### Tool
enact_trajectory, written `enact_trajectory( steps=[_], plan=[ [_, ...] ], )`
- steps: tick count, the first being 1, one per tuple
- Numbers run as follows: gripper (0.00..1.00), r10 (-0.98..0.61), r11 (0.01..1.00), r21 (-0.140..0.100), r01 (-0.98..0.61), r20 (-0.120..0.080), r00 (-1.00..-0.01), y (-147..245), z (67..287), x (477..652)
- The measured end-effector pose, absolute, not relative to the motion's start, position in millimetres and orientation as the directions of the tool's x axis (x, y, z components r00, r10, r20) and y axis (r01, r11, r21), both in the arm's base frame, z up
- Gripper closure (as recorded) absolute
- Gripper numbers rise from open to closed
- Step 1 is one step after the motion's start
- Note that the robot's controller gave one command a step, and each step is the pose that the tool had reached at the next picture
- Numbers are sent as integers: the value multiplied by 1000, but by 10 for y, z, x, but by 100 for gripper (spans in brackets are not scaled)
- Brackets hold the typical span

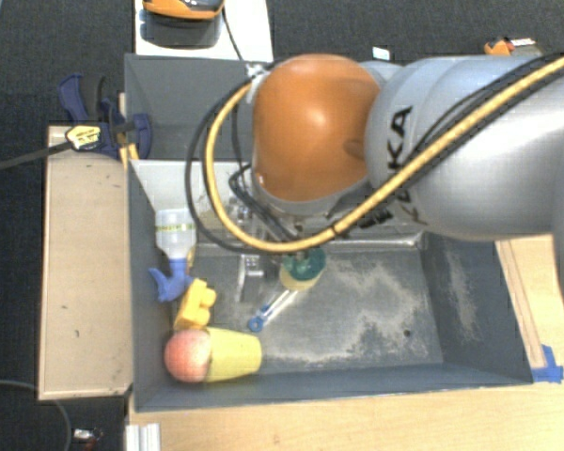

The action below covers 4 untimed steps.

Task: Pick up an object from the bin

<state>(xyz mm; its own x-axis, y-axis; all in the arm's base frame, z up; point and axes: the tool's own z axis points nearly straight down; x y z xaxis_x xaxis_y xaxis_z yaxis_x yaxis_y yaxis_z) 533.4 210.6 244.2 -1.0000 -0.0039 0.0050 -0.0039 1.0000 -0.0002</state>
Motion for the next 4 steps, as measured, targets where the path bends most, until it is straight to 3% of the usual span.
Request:
enact_trajectory(
  steps=[1, 2, 3, 4],
  plan=[
    [0, 2, 1000, 2, 2, -3, -1000, 2091, 2490, 5353],
    [0, -168, 986, 1, -168, -6, -986, 2219, 1901, 5362],
    [0, -433, 901, -1, -433, -10, -901, 2514, 1604, 5246],
    [0, -622, 783, -2, -622, -9, -783, 2481, 1501, 5403]
  ],
)
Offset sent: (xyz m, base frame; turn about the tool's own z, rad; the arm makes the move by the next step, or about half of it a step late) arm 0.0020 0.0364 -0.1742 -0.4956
